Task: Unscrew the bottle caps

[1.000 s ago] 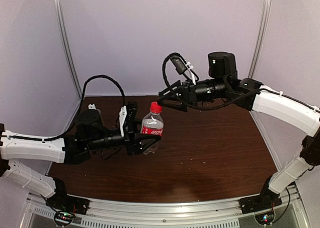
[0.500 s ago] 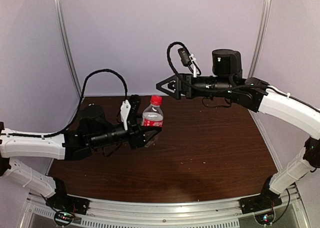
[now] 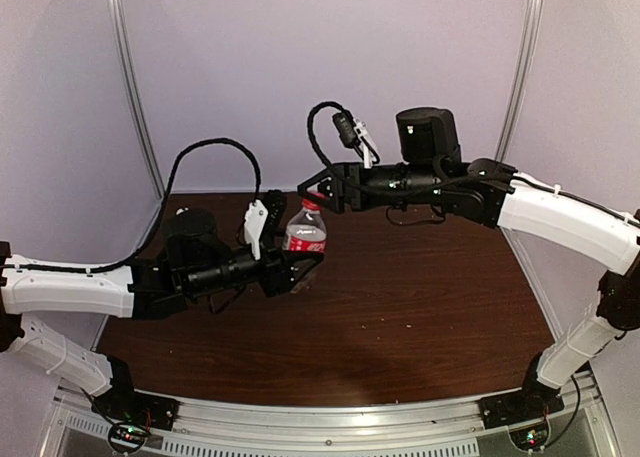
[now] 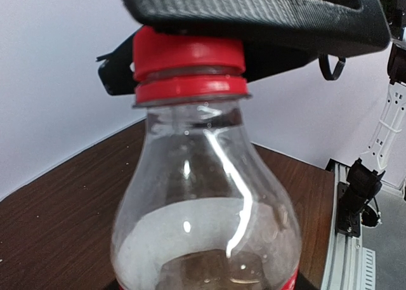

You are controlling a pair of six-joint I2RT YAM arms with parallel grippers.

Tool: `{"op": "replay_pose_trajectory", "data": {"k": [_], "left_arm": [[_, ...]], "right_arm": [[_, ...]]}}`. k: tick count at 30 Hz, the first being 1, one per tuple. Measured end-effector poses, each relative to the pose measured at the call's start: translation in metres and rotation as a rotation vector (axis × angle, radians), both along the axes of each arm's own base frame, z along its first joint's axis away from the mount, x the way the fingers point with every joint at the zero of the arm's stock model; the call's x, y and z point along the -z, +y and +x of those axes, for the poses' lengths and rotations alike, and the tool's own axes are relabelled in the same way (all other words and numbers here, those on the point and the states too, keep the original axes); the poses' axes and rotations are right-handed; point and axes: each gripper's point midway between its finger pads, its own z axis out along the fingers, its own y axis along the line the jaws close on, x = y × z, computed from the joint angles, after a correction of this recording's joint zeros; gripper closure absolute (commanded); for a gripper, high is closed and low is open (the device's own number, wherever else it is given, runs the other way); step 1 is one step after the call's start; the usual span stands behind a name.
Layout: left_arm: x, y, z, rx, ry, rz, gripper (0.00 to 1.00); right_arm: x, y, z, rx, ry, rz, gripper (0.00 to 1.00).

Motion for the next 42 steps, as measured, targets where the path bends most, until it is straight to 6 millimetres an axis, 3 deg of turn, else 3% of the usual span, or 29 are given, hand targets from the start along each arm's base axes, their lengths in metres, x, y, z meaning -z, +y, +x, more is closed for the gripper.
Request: {"op": "replay_pose_trajectory", "data": {"k": [26,36,42], "left_arm": [[0.005,0.005,0.008,-0.058,0.006,0.021,0.68],[0.003,0.003,0.002,-0.017,0.004,0.01,0.68],[-0.001,0.001,-0.014,0.076,-0.001,-0.018,0.68]], "right_arm": [[0.006,0.011,-0.01,-0.047,-0.005,-0.009,0.79],[0.005,0.011,-0.013,-0.1,-0.071,-0.025,0.88],[0.0,0.009,-0.029,-0.27,-0.137,-0.009,0.85]]}}
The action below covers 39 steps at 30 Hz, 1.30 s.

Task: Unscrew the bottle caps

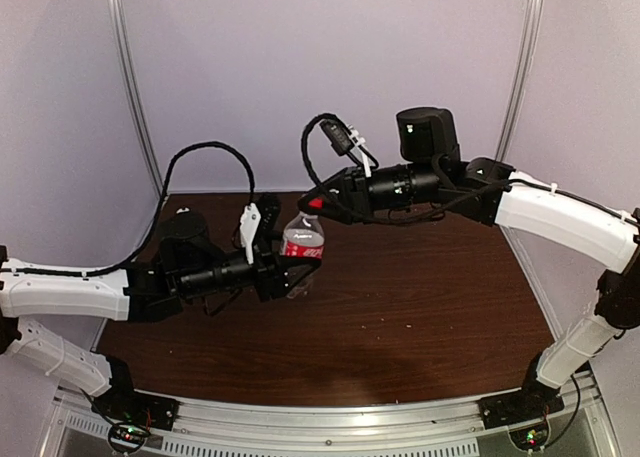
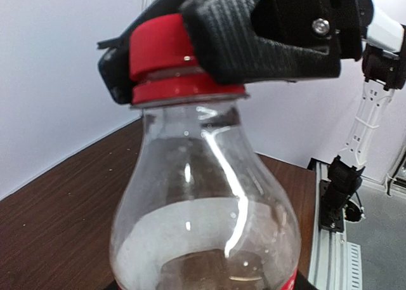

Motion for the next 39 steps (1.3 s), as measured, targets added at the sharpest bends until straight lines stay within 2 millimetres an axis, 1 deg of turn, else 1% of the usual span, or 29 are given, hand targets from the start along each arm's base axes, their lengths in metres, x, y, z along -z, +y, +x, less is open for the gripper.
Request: {"op": "replay_pose_trajectory", "data": {"k": [3,8,11,13,17,20,23,25,28,30,33,39], "left_arm": [[-0.003,-0.002,-0.016,0.094,-0.005,-0.033,0.68],[-0.011,-0.007,-0.053,0.305,0.001,-0.087,0.68],[-0.015,-0.008,-0.065,0.375,0.009,-0.108,0.68],[-0.013,-0.009,-0.069,0.399,0.018,-0.113,0.68],[-0.014,-0.01,-0.07,0.408,0.022,-0.123,0.68],[-0.015,-0.01,-0.07,0.408,0.017,-0.128,0.68],[-0.016,-0.01,-0.067,0.39,0.011,-0.133,0.68],[-0.016,-0.01,-0.062,0.361,0.004,-0.13,0.68],[-0.015,-0.009,-0.054,0.309,-0.006,-0.121,0.68],[-0.014,-0.007,-0.049,0.269,-0.013,-0.114,0.67],[-0.013,-0.004,-0.041,0.216,-0.019,-0.099,0.67],[-0.005,-0.001,-0.025,0.124,-0.01,-0.062,0.67]], "right_arm": [[-0.003,-0.001,-0.02,-0.154,-0.062,0.018,0.8],[-0.01,-0.009,-0.057,-0.415,-0.15,0.078,0.76],[-0.013,-0.011,-0.069,-0.511,-0.176,0.112,0.74],[-0.013,-0.012,-0.072,-0.542,-0.18,0.122,0.71],[-0.013,-0.013,-0.072,-0.55,-0.178,0.129,0.62],[-0.012,-0.013,-0.069,-0.53,-0.157,0.122,0.52],[-0.012,-0.013,-0.061,-0.476,-0.133,0.106,0.42],[-0.012,-0.013,-0.055,-0.43,-0.117,0.093,0.32],[-0.011,-0.014,-0.044,-0.349,-0.097,0.075,0.22],[-0.01,-0.016,-0.039,-0.308,-0.075,0.067,0.19],[-0.014,-0.018,-0.032,-0.248,-0.056,0.065,0.18],[-0.03,-0.025,-0.022,-0.129,-0.016,0.084,0.17]]}}
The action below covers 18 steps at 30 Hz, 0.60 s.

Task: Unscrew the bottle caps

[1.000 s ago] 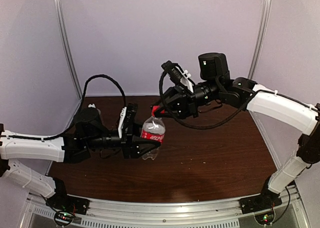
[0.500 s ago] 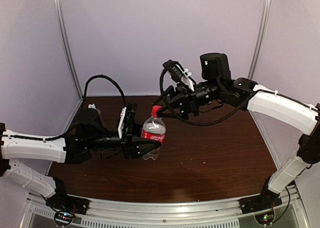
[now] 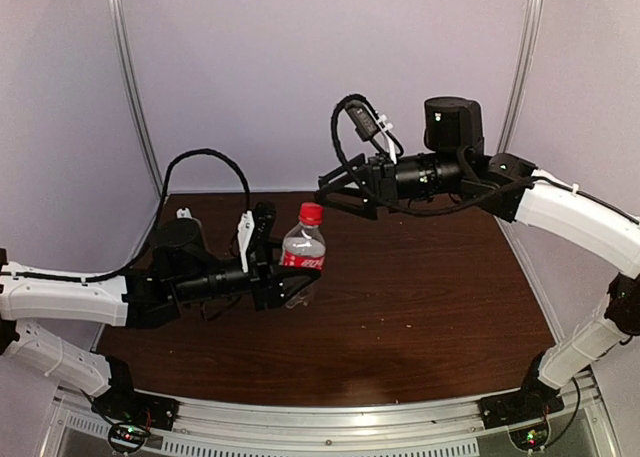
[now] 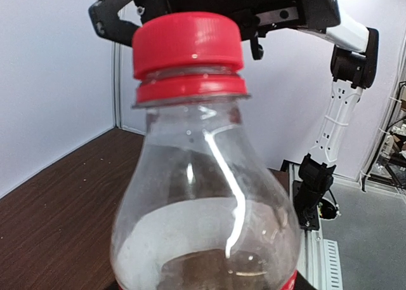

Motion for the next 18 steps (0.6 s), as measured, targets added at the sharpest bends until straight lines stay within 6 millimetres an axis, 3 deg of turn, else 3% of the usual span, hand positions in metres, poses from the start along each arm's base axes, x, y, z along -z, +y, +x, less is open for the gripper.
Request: {"op": "replay_pose_trajectory", "data": {"k": [9,18], "left_arm": [[-0.005,0.002,0.018,-0.099,0.003,0.017,0.67],[0.003,0.002,0.03,-0.158,0.019,0.054,0.67]], "right_arm": [[0.003,-0.003,0.035,0.274,0.107,-0.019,0.2],[0.009,0.009,0.037,0.321,0.165,-0.027,0.25]]}}
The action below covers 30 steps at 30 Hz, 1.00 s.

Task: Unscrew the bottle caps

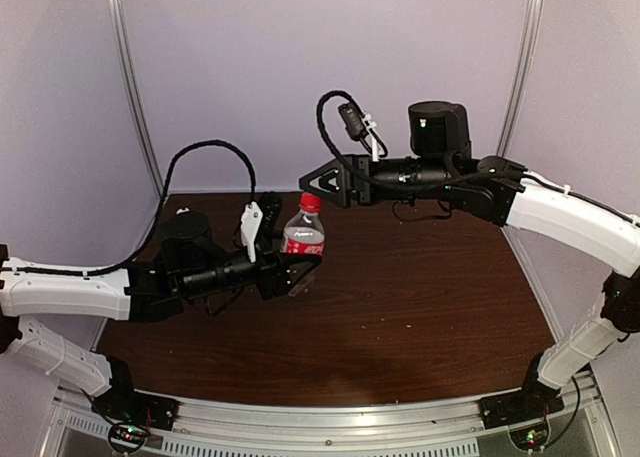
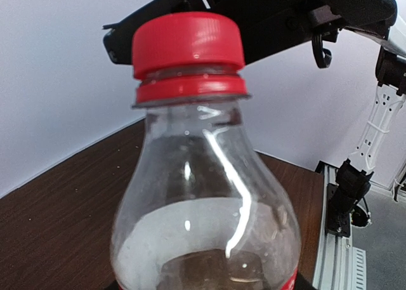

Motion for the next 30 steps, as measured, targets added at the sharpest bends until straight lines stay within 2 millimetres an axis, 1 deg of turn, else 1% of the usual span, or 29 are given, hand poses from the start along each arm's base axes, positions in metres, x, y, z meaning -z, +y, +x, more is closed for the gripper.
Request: {"op": "replay_pose_trajectory", "data": {"k": [5,8,11,21,25,30], "left_arm": [[0.001,0.001,0.004,-0.021,0.002,0.008,0.67],[0.002,0.002,0.005,-0.031,0.004,0.014,0.67],[0.005,0.002,0.006,-0.038,0.008,0.023,0.67],[0.007,0.003,0.007,-0.047,0.012,0.032,0.67],[0.007,0.003,0.008,-0.047,0.011,0.032,0.67],[0.007,0.003,0.007,-0.046,0.012,0.032,0.67]], "right_arm": [[0.013,0.01,0.0,-0.008,0.029,-0.02,0.37],[0.019,0.013,0.0,-0.011,0.041,-0.033,0.46],[0.02,0.014,-0.001,-0.015,0.041,-0.036,0.52],[0.022,0.017,-0.005,-0.028,0.044,-0.04,0.62],[0.022,0.018,-0.006,-0.03,0.043,-0.039,0.69],[0.023,0.018,-0.006,-0.032,0.035,-0.043,0.82]]}}
